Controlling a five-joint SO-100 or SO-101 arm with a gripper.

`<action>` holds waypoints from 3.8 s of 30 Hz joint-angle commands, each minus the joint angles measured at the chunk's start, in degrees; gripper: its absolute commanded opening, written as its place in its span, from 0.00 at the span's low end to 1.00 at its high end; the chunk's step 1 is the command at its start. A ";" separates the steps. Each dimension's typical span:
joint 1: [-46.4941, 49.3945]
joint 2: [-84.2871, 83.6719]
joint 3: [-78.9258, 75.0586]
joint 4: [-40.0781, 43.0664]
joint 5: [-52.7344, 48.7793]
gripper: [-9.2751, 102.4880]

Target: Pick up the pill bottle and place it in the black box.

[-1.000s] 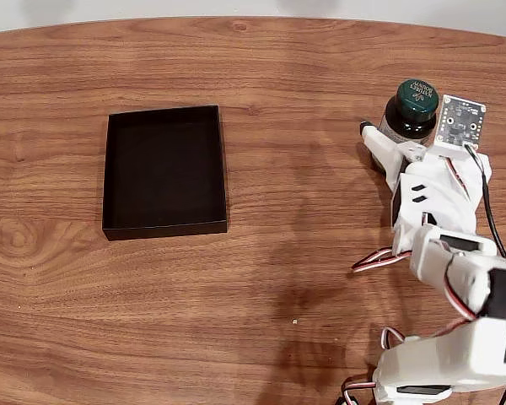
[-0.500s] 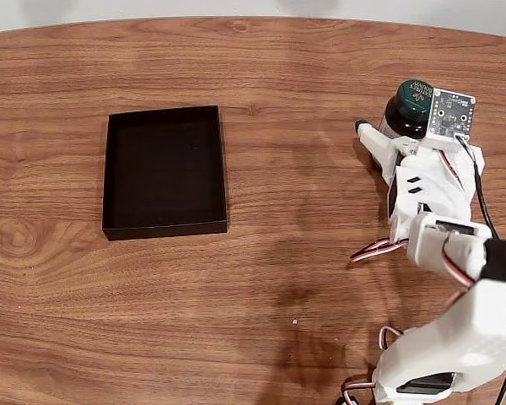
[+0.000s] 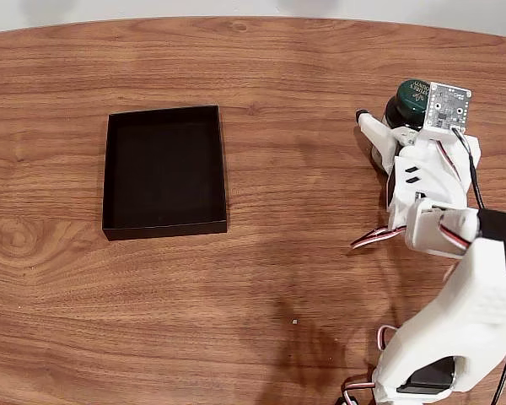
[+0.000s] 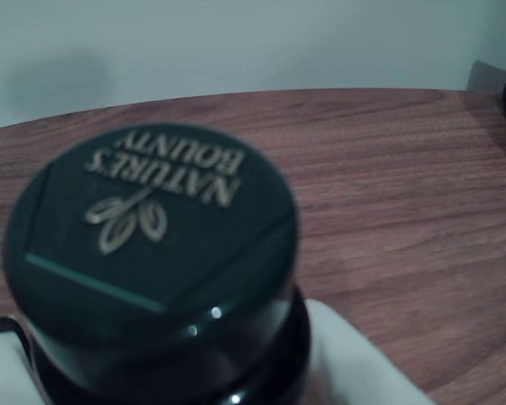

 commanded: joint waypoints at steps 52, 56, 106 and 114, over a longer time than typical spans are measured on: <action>-26.10 48.60 28.13 4.31 -0.79 0.26; -31.03 47.72 28.39 1.76 -0.70 0.26; -47.11 -9.14 -10.37 -22.85 0.35 0.26; -46.23 -13.97 -12.66 -22.85 -0.18 0.26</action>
